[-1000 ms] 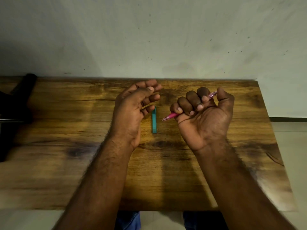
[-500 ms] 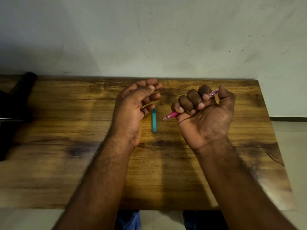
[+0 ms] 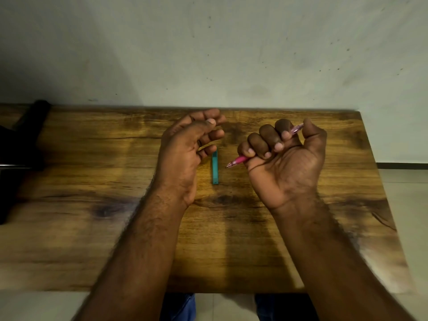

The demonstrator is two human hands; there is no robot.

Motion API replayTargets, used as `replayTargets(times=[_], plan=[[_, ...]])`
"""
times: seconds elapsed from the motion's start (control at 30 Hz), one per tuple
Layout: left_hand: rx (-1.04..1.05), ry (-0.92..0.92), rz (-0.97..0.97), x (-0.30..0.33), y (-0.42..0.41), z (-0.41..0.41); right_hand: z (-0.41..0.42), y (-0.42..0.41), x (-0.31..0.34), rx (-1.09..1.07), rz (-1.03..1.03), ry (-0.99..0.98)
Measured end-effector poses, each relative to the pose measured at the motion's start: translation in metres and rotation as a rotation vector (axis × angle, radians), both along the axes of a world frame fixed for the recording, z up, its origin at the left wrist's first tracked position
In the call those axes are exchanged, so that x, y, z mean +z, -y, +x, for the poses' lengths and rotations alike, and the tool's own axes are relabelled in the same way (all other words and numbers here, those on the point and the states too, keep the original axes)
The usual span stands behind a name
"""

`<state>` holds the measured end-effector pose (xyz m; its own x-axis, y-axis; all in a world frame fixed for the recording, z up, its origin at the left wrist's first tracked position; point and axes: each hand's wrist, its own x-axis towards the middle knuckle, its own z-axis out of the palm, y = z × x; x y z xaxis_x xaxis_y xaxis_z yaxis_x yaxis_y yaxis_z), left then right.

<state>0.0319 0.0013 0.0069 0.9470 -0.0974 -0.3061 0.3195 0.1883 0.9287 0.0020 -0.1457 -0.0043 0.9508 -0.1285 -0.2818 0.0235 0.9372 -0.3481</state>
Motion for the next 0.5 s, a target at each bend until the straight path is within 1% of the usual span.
replayTargets(times=[0.5], plan=[[0.006, -0.007, 0.003, -0.0003, 0.0, 0.0001, -0.0003, -0.0009, -0.0002, 0.038, -0.022, -0.037]])
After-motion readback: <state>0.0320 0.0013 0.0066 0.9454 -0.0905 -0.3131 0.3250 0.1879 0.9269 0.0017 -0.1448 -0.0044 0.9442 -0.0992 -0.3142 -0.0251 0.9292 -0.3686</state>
